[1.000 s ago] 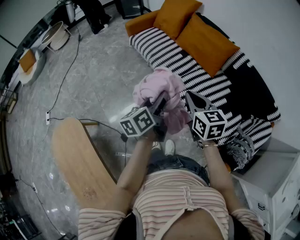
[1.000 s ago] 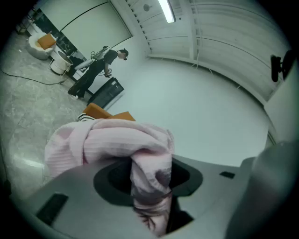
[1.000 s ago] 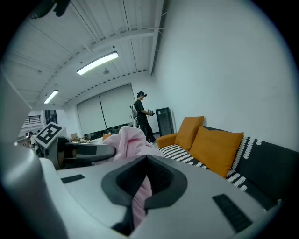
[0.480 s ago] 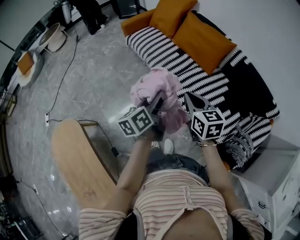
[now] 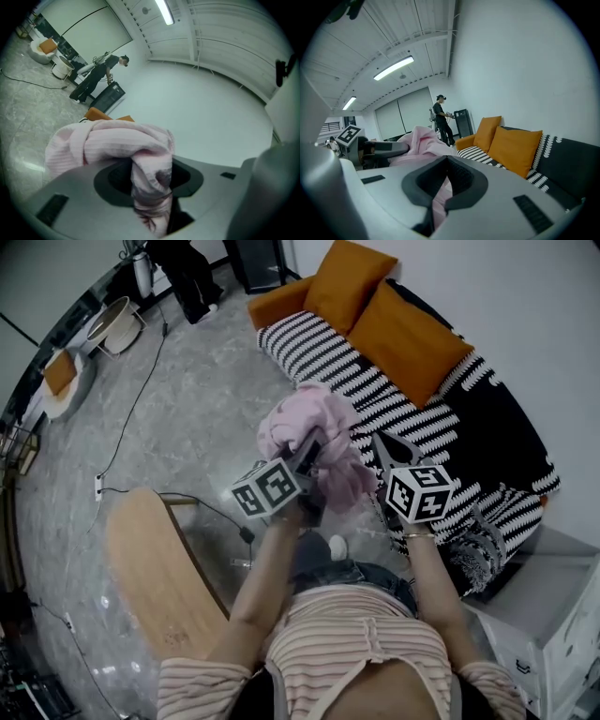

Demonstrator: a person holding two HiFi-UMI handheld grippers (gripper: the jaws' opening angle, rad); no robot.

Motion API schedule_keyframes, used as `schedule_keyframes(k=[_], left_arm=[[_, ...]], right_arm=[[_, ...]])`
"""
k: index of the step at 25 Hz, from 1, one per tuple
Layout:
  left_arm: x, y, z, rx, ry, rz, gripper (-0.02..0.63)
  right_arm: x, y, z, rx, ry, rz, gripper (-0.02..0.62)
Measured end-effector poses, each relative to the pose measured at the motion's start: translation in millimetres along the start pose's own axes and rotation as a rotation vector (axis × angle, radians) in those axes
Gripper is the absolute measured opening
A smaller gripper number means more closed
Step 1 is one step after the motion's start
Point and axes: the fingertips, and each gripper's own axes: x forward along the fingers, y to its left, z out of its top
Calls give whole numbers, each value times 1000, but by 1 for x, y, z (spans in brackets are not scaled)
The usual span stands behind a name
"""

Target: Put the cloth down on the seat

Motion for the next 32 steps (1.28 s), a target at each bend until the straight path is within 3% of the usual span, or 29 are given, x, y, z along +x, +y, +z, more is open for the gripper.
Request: schedule_keyframes(k=[16, 32], left_arm=[[46, 43, 74, 16, -63, 43, 183], [139, 174, 197, -69, -44, 62, 183]], right_arm=[[71, -19, 37, -18, -13, 10, 8], [278, -11, 85, -25, 68, 17, 8]])
